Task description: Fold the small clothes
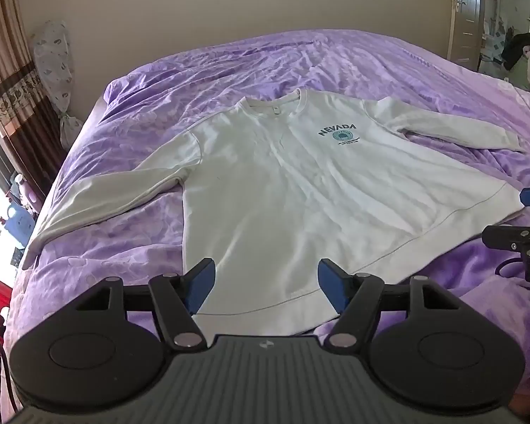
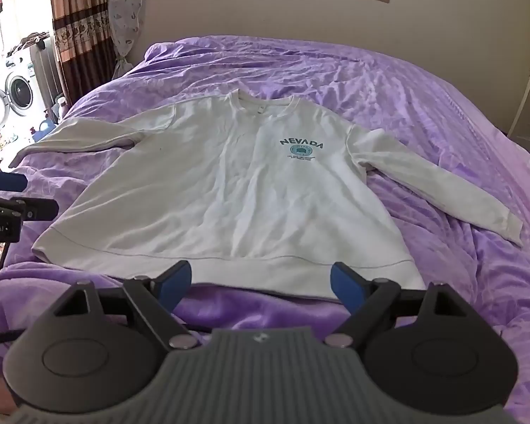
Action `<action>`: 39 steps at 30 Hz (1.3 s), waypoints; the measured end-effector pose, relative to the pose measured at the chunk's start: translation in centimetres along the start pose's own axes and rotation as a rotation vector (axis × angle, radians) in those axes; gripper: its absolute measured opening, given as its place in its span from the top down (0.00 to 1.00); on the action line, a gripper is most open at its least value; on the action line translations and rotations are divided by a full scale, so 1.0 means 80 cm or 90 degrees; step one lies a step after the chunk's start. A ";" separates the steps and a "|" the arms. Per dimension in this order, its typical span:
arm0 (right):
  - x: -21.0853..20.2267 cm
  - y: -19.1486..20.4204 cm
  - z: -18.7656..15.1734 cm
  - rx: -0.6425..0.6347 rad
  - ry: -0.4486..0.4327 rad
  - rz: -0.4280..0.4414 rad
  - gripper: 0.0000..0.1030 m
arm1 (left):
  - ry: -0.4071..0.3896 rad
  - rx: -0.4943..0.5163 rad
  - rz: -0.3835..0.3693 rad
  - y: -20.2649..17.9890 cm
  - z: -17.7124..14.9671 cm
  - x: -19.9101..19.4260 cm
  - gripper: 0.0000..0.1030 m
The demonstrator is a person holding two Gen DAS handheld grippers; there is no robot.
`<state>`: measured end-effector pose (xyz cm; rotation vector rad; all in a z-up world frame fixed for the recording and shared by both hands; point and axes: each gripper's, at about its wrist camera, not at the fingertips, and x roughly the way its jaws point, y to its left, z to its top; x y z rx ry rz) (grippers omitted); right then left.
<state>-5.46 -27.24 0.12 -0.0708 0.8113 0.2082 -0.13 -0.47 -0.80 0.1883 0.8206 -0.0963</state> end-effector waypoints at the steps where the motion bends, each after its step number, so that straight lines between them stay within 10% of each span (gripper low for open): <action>1: 0.000 0.003 -0.003 -0.001 0.001 -0.002 0.20 | 0.000 0.000 0.000 0.000 0.000 0.000 0.24; 39: 0.006 0.000 -0.001 -0.005 0.012 -0.004 0.20 | 0.004 -0.003 -0.003 0.001 -0.002 0.003 0.24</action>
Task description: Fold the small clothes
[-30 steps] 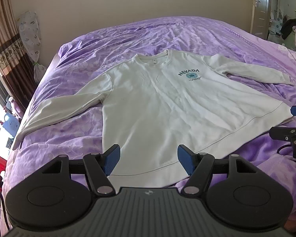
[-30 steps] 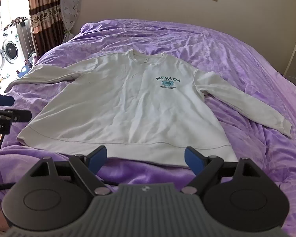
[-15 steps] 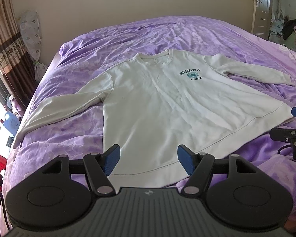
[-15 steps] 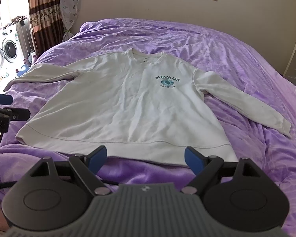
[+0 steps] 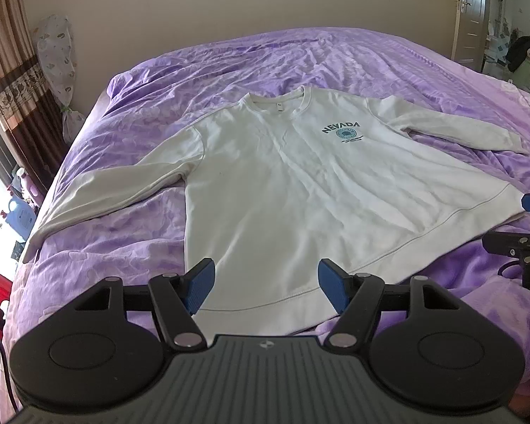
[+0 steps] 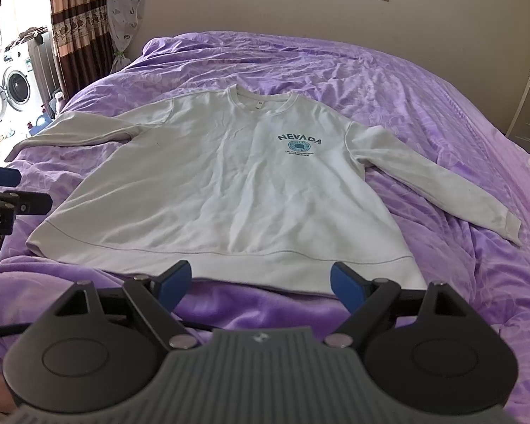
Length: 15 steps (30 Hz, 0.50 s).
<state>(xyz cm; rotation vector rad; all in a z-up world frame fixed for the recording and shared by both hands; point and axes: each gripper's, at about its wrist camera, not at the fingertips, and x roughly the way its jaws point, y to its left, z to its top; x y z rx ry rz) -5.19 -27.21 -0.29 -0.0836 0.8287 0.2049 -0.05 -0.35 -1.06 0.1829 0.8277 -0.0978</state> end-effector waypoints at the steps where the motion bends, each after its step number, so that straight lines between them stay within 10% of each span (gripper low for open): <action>1: 0.000 0.000 0.000 0.000 0.000 0.000 0.20 | 0.000 0.000 0.000 0.000 0.000 0.000 0.24; 15: 0.000 0.000 0.000 0.000 0.000 0.000 0.20 | -0.001 0.001 -0.001 0.000 0.001 0.001 0.23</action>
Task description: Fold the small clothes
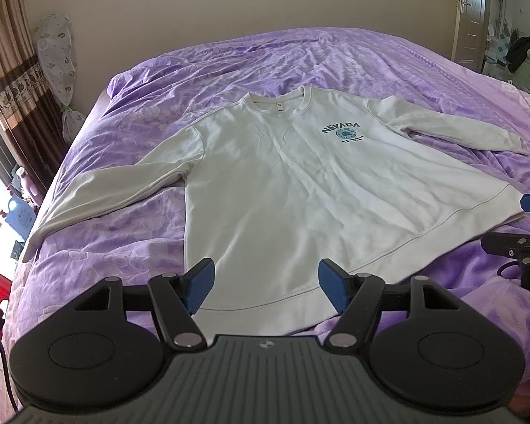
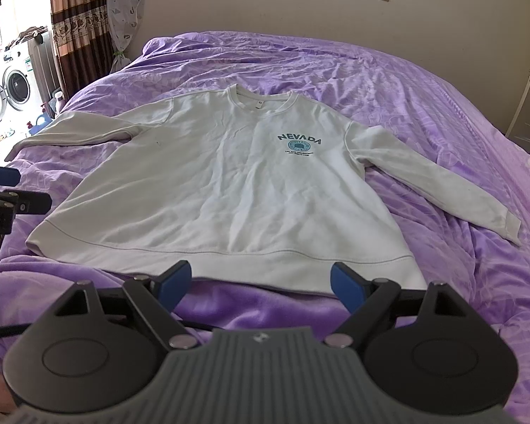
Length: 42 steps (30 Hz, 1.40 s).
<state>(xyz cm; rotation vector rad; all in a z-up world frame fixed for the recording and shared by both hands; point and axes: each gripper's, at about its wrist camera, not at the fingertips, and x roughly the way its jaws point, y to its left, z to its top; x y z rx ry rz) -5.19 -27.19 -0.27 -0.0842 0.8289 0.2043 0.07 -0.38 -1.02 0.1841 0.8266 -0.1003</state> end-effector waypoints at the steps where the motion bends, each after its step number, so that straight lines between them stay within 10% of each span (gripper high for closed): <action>1: 0.000 0.000 0.000 0.000 0.000 0.000 0.20 | 0.000 0.000 0.000 0.000 0.000 0.001 0.23; 28: 0.003 -0.001 0.002 -0.029 -0.003 -0.013 0.20 | -0.007 -0.023 -0.005 0.014 0.004 0.000 0.23; 42: 0.028 -0.088 0.126 -0.031 -0.135 0.000 0.20 | -0.081 -0.197 0.145 0.252 0.065 -0.003 0.35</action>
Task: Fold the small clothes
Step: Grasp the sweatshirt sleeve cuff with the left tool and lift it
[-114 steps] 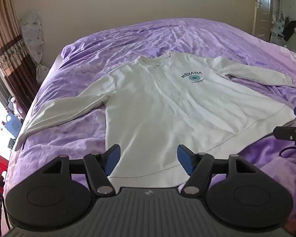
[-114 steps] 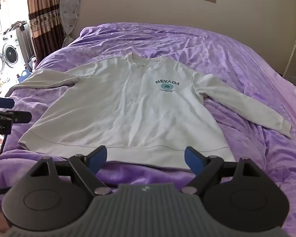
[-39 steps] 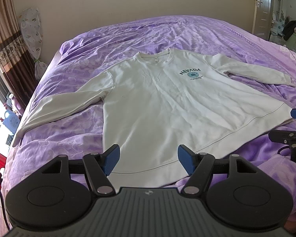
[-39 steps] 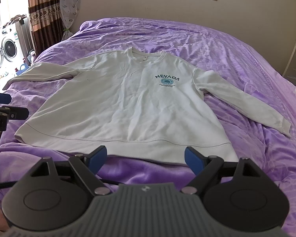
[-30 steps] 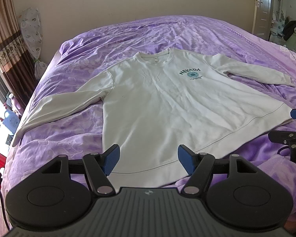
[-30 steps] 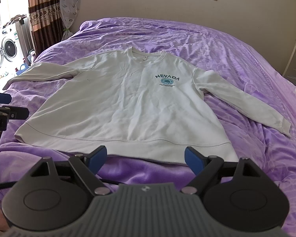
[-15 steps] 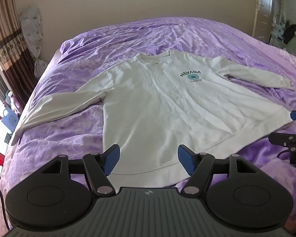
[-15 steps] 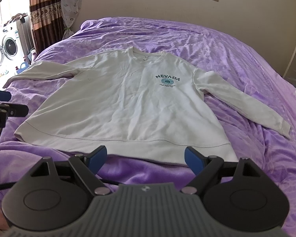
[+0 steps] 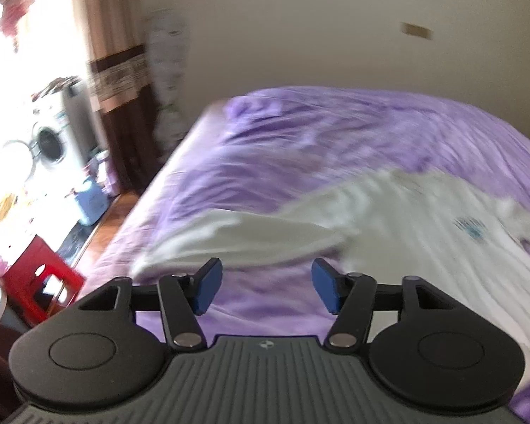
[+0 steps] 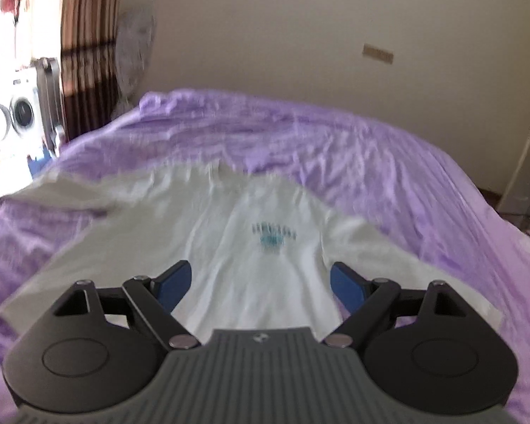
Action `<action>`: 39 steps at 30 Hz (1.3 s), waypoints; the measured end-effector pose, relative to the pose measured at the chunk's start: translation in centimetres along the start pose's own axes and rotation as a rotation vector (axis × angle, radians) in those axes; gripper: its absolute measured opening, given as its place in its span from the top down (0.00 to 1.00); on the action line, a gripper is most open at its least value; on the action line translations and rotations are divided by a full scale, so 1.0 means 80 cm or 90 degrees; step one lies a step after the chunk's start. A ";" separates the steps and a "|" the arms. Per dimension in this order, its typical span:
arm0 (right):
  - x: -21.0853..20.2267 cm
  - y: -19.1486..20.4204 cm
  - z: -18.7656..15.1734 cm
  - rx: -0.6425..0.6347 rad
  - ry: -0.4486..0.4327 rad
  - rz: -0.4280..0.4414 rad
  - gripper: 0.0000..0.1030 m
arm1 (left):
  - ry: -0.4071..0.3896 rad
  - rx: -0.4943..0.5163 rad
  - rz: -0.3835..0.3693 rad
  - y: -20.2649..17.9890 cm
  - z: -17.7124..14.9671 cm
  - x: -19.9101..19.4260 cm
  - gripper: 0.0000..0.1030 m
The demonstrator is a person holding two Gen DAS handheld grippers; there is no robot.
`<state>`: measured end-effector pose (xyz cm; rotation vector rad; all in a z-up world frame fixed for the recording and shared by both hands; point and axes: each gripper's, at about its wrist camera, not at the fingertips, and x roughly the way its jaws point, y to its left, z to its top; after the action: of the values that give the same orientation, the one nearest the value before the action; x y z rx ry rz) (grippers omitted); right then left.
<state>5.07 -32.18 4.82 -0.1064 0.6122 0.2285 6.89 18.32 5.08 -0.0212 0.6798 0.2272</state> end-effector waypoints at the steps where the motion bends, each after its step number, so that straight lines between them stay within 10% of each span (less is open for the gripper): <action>1: 0.015 -0.008 0.008 0.014 0.009 -0.005 0.20 | 0.006 -0.035 0.000 0.026 0.006 0.011 0.35; 13: 0.207 -0.031 0.020 0.217 0.105 0.019 0.58 | 0.014 -0.542 -0.061 0.261 -0.074 0.166 0.35; 23: 0.286 0.023 0.025 0.186 0.160 0.061 0.67 | 0.028 -0.777 -0.057 0.330 -0.133 0.263 0.35; 29: 0.301 0.045 0.035 0.141 0.171 0.087 0.88 | 0.006 -0.728 -0.024 0.315 -0.107 0.260 0.94; 39: 0.319 0.059 0.046 0.127 0.183 0.106 0.90 | -0.181 -0.358 -0.065 0.127 0.045 0.150 0.95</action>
<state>26.24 -22.41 -7.14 0.1070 0.9275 0.3153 15.98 31.01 0.95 -0.5517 0.3132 0.3103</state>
